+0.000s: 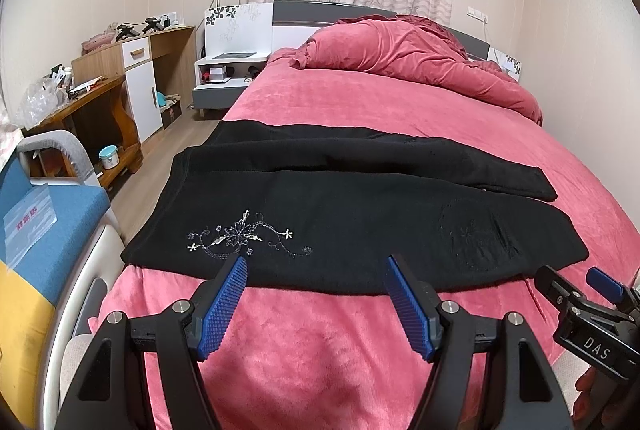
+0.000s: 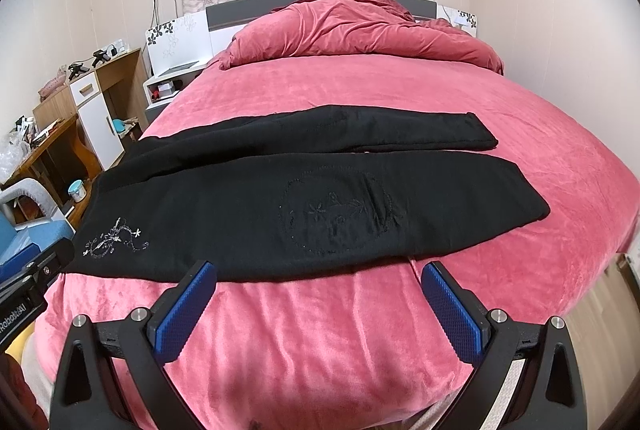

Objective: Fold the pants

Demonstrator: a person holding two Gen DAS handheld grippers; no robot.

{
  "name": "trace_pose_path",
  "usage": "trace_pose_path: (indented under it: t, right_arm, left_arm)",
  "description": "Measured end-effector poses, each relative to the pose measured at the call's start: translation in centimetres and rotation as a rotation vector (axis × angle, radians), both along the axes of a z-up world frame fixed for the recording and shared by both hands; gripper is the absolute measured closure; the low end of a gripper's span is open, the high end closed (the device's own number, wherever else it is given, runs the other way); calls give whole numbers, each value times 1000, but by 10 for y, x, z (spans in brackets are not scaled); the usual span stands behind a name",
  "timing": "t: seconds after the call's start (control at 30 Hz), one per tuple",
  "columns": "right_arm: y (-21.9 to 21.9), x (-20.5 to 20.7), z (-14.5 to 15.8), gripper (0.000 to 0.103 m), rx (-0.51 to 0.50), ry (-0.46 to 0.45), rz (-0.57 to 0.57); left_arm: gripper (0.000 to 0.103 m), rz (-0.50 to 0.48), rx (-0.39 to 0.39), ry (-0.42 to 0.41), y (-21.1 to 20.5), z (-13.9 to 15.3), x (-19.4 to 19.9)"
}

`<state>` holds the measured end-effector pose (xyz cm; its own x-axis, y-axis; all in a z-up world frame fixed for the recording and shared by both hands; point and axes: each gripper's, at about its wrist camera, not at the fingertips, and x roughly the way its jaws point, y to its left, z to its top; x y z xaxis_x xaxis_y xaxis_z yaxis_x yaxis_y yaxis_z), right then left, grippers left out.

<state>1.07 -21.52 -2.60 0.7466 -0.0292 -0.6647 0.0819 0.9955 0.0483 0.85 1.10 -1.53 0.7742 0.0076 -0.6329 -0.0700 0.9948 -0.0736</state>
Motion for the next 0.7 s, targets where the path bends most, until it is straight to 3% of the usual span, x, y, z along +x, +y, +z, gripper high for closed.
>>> trace_pose_path:
  t: [0.53,0.7]
  right_arm:
    - [-4,4,-11,0,-2,22,-8]
    - [-17,11,-27,0,3,61,-33]
  left_arm:
    - [30,18,-12,44,7,-11,7]
    - [30,-1,-153,140,24,-30,18]
